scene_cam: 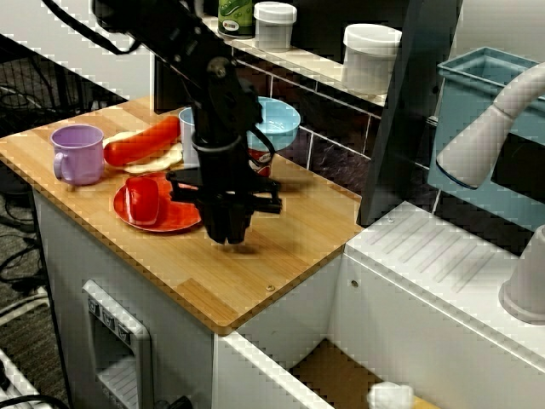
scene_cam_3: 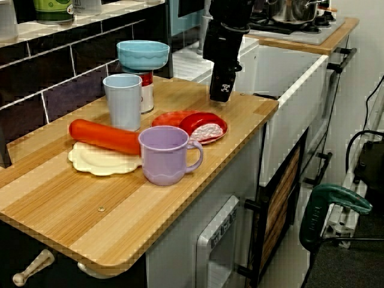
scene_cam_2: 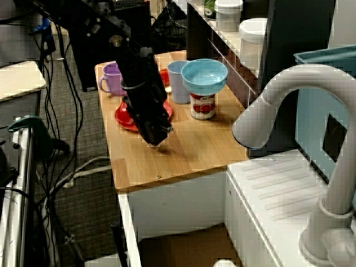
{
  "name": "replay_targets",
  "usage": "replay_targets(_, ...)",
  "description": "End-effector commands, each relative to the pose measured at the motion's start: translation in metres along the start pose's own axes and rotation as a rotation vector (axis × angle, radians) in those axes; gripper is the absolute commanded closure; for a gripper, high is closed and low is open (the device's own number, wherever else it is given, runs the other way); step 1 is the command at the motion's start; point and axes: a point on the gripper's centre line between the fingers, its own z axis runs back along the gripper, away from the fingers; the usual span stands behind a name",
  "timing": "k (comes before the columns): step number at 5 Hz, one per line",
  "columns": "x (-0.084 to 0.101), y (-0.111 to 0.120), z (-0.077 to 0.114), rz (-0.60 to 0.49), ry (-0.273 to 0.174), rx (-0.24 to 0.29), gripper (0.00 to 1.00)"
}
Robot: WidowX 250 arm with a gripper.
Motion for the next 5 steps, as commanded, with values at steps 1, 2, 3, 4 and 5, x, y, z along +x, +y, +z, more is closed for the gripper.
replay_targets(1,0.022,0.011,0.027,-0.064,-0.033,-0.046,0.0)
replay_targets(2,0.026,0.011,0.039,-0.131,-0.031,-0.055,0.0)
replay_targets(3,0.033,0.005,0.049,-0.282,-0.012,-0.086,0.0)
replay_targets(4,0.042,-0.004,0.055,-0.524,0.034,-0.131,0.0)
replay_targets(5,0.05,-0.007,0.058,-0.653,0.052,-0.156,0.0)
